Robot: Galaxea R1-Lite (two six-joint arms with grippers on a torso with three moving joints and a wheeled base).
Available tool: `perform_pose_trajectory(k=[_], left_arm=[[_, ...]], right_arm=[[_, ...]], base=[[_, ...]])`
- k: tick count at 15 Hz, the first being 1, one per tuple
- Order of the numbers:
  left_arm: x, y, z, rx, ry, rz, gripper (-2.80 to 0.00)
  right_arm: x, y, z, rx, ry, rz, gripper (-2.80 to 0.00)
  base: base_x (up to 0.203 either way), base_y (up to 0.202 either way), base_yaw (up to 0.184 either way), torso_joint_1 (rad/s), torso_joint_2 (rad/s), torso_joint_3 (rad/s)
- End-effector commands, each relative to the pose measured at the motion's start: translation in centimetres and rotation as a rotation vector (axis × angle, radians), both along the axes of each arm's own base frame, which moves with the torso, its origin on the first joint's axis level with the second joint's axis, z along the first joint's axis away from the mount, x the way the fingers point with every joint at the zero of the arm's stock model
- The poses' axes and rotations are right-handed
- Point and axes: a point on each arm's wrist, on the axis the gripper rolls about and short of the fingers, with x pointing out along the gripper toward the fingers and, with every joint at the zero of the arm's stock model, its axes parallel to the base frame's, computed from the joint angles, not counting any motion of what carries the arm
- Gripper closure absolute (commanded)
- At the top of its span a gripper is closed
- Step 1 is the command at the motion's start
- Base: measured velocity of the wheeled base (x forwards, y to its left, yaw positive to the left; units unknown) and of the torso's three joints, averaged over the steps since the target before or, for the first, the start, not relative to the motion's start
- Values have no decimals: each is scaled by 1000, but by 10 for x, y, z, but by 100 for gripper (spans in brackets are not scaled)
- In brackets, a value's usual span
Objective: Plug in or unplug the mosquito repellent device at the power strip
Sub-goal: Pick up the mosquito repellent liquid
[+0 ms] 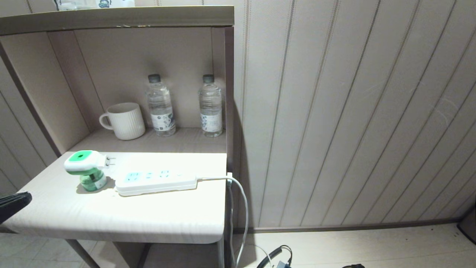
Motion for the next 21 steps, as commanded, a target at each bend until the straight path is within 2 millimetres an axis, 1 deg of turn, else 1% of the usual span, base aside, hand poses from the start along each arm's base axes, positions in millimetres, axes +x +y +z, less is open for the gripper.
perform_pose_trajectory(k=[1,2,3,5,6,8,9,11,12,13,15,16,18,21], left_arm=[[15,-4,6,45,41,-20,0],[18,-5,13,61,50,-19,0],[19,-5,24,77,62,-14,-280],[25,-6,43,114,72,-16,-280],[29,-7,51,166,93,-24,-280],[44,-9,58,305,175,-39,-280],[56,-12,61,372,213,-52,-280],[84,-11,62,524,259,-75,-280],[96,-6,63,601,268,-78,-280],[109,0,64,666,268,-80,-280],[129,6,71,742,221,-103,-280],[136,10,72,771,210,-121,-280],[147,17,68,818,202,-192,-280],[157,28,59,1012,207,-309,-280]], right_arm=[[0,0,0,0,0,0,0],[0,0,0,0,0,0,0],[0,0,0,0,0,0,0],[0,0,0,0,0,0,0],[0,0,0,0,0,0,0],[0,0,0,0,0,0,0],[0,0,0,0,0,0,0],[0,0,0,0,0,0,0],[0,0,0,0,0,0,0],[0,0,0,0,0,0,0],[0,0,0,0,0,0,0],[0,0,0,0,0,0,0],[0,0,0,0,0,0,0],[0,0,0,0,0,0,0]], base=[[0,0,0,0,0,0],[0,0,0,0,0,0],[0,0,0,0,0,0],[0,0,0,0,0,0],[0,0,0,0,0,0],[0,0,0,0,0,0],[0,0,0,0,0,0],[0,0,0,0,0,0],[0,0,0,0,0,0],[0,0,0,0,0,0],[0,0,0,0,0,0],[0,0,0,0,0,0],[0,0,0,0,0,0],[0,0,0,0,0,0]])
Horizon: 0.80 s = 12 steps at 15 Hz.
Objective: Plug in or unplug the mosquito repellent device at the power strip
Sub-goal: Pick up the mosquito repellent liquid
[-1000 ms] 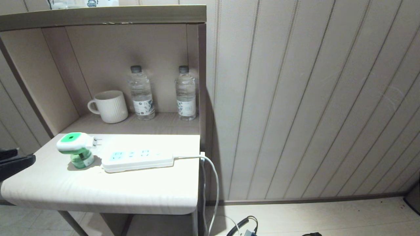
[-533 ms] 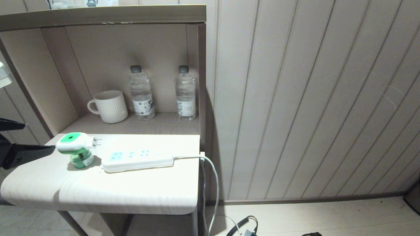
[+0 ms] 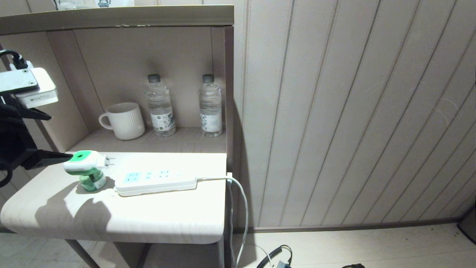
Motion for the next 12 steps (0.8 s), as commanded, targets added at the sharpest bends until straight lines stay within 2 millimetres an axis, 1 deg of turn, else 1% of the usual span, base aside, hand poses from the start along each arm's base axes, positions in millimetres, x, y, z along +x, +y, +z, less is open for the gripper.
perform_pose_trajectory(k=[1,3,5,8,12], left_arm=[[10,6,-10,111,45,-69,-280],[12,6,-12,161,52,-112,-280],[16,6,-19,203,95,-151,-280],[25,5,-17,207,90,-161,-280],[27,-2,-23,208,117,-192,-280]], right_arm=[[0,0,0,0,-1,0,0],[0,0,0,0,-1,0,0],[0,0,0,0,-1,0,0],[0,0,0,0,0,0,0],[0,0,0,0,-1,0,0]], base=[[0,0,0,0,0,0],[0,0,0,0,0,0],[0,0,0,0,0,0],[0,0,0,0,0,0],[0,0,0,0,0,0]])
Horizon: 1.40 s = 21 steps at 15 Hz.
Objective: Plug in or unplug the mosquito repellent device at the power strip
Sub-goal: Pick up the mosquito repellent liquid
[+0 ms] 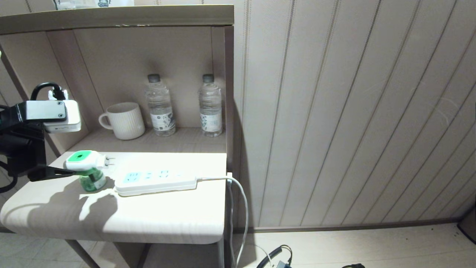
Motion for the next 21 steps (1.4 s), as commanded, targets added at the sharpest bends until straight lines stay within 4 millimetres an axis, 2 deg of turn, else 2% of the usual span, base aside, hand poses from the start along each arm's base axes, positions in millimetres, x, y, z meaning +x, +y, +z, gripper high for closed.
perform_pose_trajectory(k=[1,9,16,21], left_arm=[[1,-4,-4,7,17,-19,-280],[8,-15,-7,20,18,-56,-280],[23,-20,-10,37,-8,-55,-280],[25,-29,-11,47,-8,-77,-280]], right_arm=[[0,0,0,0,1,0,0],[0,0,0,0,-1,0,0],[0,0,0,0,-1,0,0],[0,0,0,0,-1,0,0]], base=[[0,0,0,0,0,0],[0,0,0,0,0,0],[0,0,0,0,0,0],[0,0,0,0,0,0]])
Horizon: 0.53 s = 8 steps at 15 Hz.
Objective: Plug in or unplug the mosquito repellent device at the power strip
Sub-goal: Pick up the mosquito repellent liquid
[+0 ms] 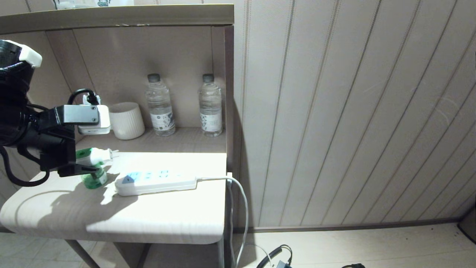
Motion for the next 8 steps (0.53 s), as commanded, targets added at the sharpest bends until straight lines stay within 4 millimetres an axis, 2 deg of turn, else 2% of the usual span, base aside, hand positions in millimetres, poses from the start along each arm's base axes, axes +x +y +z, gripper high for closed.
perform_pose_trajectory(k=[1,8], left_arm=[[2,-3,0,9,-5,-10,-280],[15,-5,2,2,-42,-13,-280]], right_arm=[[0,0,0,0,0,0,0],[0,0,0,0,0,0,0]], base=[[0,0,0,0,0,0],[0,0,0,0,0,0]])
